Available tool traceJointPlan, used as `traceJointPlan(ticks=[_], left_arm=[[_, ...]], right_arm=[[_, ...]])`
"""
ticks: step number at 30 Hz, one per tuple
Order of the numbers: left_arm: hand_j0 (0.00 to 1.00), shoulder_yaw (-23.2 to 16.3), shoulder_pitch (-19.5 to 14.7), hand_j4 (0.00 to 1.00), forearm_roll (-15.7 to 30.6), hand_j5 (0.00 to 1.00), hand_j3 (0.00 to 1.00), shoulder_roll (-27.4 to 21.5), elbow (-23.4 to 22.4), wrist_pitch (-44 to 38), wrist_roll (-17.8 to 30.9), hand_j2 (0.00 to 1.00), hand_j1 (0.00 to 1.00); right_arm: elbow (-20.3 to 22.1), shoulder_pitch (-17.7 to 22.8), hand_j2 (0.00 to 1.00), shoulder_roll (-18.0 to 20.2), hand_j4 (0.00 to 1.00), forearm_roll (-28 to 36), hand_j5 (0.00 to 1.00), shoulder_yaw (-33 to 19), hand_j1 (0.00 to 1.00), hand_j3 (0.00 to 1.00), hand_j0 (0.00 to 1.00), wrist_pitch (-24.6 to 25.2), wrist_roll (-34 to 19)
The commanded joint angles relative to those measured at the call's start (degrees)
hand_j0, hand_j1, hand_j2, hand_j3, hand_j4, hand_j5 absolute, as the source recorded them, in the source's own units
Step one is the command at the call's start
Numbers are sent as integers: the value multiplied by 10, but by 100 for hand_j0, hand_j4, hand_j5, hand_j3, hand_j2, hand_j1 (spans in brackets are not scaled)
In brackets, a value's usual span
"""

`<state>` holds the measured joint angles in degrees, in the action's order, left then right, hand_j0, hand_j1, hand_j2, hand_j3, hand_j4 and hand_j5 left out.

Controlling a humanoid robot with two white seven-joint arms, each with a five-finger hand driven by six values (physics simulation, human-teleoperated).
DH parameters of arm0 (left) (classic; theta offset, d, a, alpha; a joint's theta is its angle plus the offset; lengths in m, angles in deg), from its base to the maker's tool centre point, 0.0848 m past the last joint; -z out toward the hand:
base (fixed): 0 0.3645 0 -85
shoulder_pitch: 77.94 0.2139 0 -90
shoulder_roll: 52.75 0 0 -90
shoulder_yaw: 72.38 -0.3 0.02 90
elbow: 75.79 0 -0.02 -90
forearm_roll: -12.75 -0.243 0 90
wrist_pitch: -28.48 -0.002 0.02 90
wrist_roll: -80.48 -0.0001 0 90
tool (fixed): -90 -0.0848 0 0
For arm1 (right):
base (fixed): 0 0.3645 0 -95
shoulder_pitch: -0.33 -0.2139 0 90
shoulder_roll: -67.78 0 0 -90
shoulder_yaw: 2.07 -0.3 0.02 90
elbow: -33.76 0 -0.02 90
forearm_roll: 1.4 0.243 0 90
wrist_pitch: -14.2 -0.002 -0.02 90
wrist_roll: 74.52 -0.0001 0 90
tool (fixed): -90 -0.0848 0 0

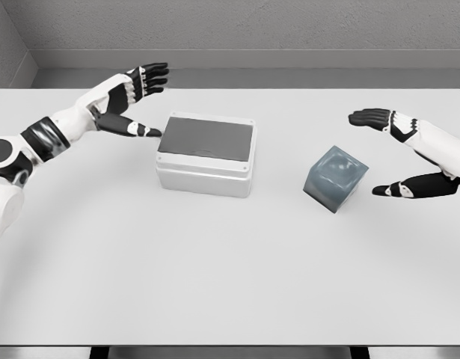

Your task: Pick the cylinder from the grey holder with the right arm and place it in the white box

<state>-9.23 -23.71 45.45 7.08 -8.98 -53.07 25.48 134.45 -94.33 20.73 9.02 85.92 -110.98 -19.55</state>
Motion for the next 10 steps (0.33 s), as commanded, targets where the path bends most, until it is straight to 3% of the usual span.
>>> traceJointPlan(ticks=[1,6,10], left_arm=[[100,1,0,100,5,100,100,-41,4,0,0,100,100],[100,1,10,100,9,100,100,-161,5,0,0,100,100],[100,1,18,100,10,100,100,-181,5,0,0,100,100]], right_arm=[[0,0,100,-4,100,5,100,-1,100,100,100,2,0],[1,1,100,-5,100,6,100,-1,100,100,100,2,0],[1,1,100,-14,100,6,100,-1,100,100,100,2,0]])
